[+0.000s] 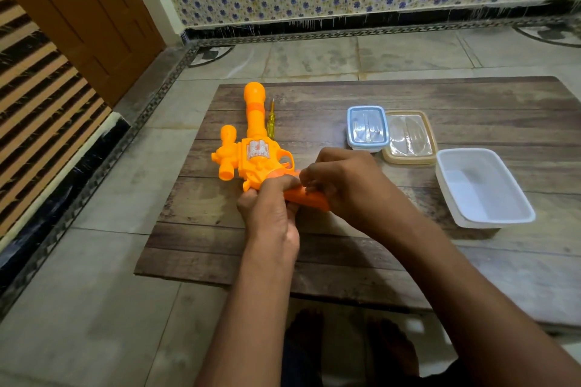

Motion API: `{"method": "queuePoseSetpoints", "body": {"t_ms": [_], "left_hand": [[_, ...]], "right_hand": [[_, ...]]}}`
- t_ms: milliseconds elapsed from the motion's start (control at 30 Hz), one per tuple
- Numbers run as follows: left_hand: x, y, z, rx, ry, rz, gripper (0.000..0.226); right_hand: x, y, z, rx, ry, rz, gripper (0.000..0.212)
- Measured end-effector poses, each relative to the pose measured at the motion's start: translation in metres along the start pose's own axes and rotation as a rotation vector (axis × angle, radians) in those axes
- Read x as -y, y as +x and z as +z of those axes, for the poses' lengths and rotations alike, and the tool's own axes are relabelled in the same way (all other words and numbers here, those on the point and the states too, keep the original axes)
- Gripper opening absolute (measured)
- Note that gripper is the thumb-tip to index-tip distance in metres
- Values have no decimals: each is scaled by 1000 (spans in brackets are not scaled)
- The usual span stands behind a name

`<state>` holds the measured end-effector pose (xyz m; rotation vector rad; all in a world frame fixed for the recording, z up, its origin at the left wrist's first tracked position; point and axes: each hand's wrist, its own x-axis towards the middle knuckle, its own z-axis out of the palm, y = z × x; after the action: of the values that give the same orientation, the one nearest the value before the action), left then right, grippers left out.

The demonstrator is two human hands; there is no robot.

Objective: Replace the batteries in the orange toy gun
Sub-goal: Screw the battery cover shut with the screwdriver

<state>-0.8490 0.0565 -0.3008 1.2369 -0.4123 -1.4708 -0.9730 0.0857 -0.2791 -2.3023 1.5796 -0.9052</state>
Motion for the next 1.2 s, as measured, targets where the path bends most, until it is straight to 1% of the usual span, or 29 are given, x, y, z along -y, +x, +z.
{"method": "queuePoseSetpoints", "body": {"t_ms": [100,233,333,433,600,700,833,900,1067,1200], "left_hand": [[0,1,0,5,-10,5,28],[0,0,0,-2,-22,2,28],[0,2,-1,0,-27,-3,27],[1,4,-2,14,-41,-17,31],[0,5,-2,1,-67,-41,26],[0,4,-3,3,-70,-52,26],[0,4,-3,0,-70,-52,25],[0,4,-2,-4,-69,-54,25],[1,6,-3,-12,-84,-62,28],[0,8,-6,-4,-92,-71,30]], "right_hand": [[0,-1,1,5,-3,6,23],[0,0,3,12,10,38,14],[-1,0,5,10,52,86,16],[-1,0,4,25,110,148,16],[-1,0,7,55,124,197,14],[1,1,10,55,78,195,11],[5,1,12,100,-14,216,8],[8,2,11,114,-19,233,8],[11,6,6,119,106,419,6],[13,5,4,106,212,483,10]]}}
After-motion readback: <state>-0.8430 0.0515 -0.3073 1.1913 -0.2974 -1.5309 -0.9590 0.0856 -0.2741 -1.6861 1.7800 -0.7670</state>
